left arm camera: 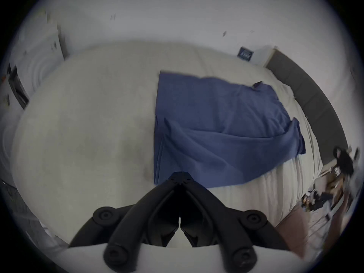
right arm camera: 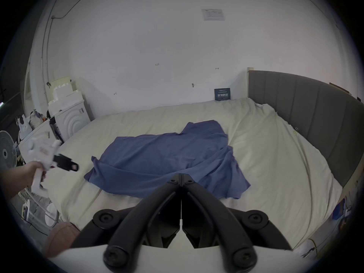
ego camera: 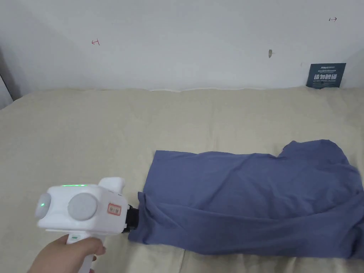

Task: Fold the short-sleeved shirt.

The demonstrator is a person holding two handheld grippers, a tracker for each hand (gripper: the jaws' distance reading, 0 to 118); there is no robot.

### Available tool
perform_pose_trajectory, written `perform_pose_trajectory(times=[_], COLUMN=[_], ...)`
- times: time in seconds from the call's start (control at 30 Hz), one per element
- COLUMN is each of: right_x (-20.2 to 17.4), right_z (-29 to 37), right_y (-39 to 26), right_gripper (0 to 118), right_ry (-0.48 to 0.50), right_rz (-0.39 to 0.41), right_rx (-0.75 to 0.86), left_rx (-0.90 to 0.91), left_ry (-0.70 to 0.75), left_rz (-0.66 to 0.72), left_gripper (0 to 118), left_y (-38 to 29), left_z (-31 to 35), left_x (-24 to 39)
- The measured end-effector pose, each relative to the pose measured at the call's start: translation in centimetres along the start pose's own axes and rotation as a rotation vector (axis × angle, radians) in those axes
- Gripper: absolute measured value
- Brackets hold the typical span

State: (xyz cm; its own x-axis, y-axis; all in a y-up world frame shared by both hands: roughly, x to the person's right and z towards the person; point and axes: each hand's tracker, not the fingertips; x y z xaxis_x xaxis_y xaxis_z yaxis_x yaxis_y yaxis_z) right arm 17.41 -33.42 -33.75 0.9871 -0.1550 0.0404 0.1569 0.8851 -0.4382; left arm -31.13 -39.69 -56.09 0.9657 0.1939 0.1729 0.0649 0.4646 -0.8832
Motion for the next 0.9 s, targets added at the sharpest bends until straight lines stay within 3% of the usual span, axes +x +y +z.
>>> perform_pose_trajectory(times=[0.03,0.07,0.1,0.13,0.17,0.2,0.37,0.6,0.67,0.7,0.83,0.9], right_x=[0.0,0.1,0.3,0.4,0.6,0.8,1.2,1.3,1.4,1.5,2.2,2.9], right_z=[-0.3,-0.6,-0.8,-1.1,-1.3,-1.5,-2.5,-3.0,-3.1,-3.1,-3.2,-3.1], right_y=[-0.1,-0.2,-0.2,-0.3,-0.4,-0.5,-0.8,-1.3,-1.6,-1.7,-2.3,-2.4], right_gripper=[2,2,2,2,2,2,2,2,2,1,2,1], right_ry=[0.024,0.036,0.041,0.039,0.037,0.035,0.023,0.043,0.048,0.048,0.047,0.046], right_rz=[-0.015,-0.033,-0.045,-0.055,-0.062,-0.067,-0.042,-0.03,-0.026,-0.025,-0.045,-0.074], right_rx=[-0.012,-0.022,-0.029,-0.035,-0.04,-0.044,-0.056,-0.066,-0.07,-0.072,-0.082,-0.083], left_rx=[-0.034,-0.038,-0.048,-0.072,-0.084,-0.077,-0.223,-0.286,-0.271,-0.258,-0.255,-0.234], left_ry=[0.006,0.044,0.072,0.085,0.08,0.062,0.27,0.286,0.311,0.309,0.244,0.296], left_rz=[0.029,0.052,0.05,0.036,0.026,0.015,-0.11,-0.127,-0.205,-0.254,-0.394,-0.465], left_gripper=[32,44,44,87,115,118,118,118,107,96,8,8], left_y=[0.7,1.3,1.6,1.6,1.8,2.1,2.1,1.8,1.9,1.9,1.6,1.4], left_z=[-1.3,-2.1,-2.8,-3.5,-3.9,-4.3,-7.3,-9.0,-8.5,-8.2,-7.6,-7.6], left_x=[-0.5,-0.9,-1.0,-1.0,-1.1,-1.1,0.6,1.6,2.4,3.2,5.9,6.7])
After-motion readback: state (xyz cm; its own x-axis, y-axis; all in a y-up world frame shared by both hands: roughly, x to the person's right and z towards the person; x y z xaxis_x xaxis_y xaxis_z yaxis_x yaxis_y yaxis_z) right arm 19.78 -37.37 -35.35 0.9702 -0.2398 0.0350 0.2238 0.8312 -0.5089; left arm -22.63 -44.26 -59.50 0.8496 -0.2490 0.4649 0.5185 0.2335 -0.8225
